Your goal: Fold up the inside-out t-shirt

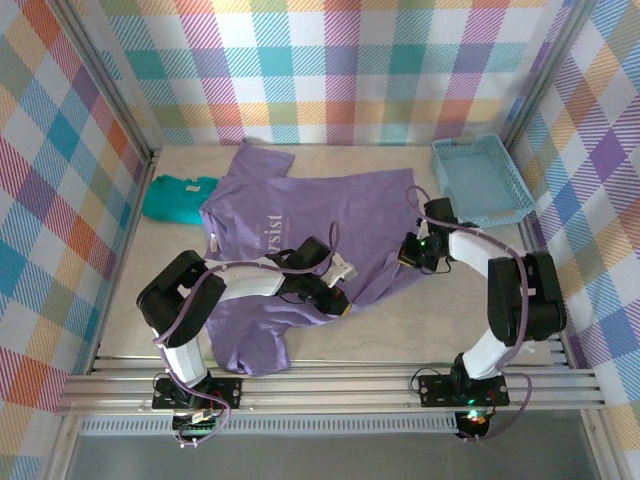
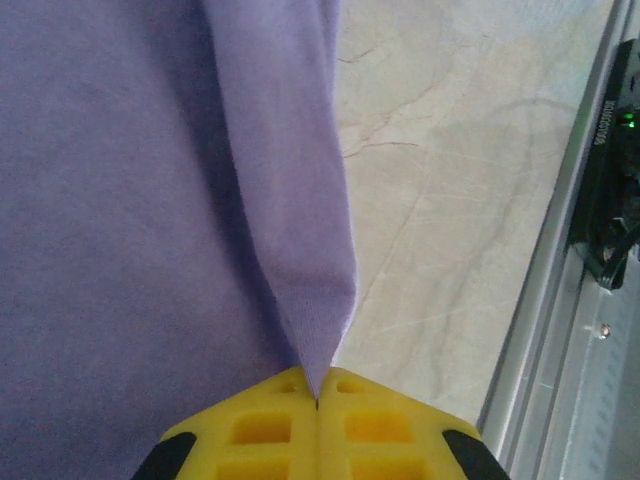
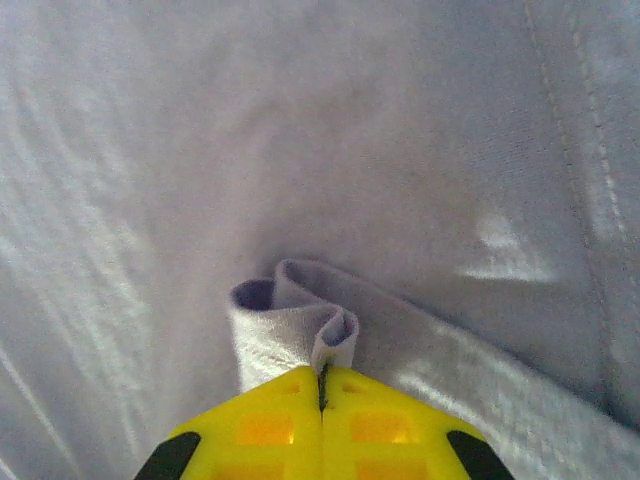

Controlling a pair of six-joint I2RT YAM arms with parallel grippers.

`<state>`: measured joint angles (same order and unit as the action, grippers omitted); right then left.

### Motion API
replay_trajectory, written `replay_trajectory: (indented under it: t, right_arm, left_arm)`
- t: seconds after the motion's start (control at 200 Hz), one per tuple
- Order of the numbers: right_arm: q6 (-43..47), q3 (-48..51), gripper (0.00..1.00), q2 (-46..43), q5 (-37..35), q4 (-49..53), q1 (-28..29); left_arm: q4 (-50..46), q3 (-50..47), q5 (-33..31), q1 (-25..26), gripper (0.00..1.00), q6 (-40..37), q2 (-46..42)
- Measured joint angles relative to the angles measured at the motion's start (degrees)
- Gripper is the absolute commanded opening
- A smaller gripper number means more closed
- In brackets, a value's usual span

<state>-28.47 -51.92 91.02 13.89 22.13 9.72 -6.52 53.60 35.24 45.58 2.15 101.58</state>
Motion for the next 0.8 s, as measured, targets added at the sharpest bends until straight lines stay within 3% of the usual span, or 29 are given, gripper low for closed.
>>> replay_trajectory:
  t: [0.195, 0.285, 0.415, 0.535, 0.655, 0.8]
  right_arm:
    - [0.5, -1.3, 0.0, -11.5, -1.2, 1.0, -3.7]
    - [0.6, -3.8, 0.0, -14.1, -1.4, 1.1, -5.9]
    - [0.6, -7.1, 0.0, -13.8, -1.5, 0.9, -7.3]
    - [0.8, -9.1, 0.0, -11.2, -1.4, 1.0, -7.6]
    - [0.9, -11.3, 0.0, -7.1, -1.4, 0.8, -8.2]
    - [1.4, -15.2, 0.0, -2.7, -1.9, 1.2, -9.6]
  left_arm:
    - [0.9, 2.8, -3.9, -1.3, 0.35, 2.3, -0.5]
    - [2.4, 1.7, -5.4, -3.7, 0.42, 4.6, -3.7]
    - [5.0, -4.0, -8.9, -9.7, 0.48, 10.4, -12.5]
    - [5.0, -7.8, -12.8, -18.4, 0.49, 17.6, -15.8]
    - [3.8, -7.3, -15.8, -24.7, 0.49, 22.5, -10.7]
    - [1.6, -0.5, -16.9, -25.2, 0.49, 24.8, -0.7]
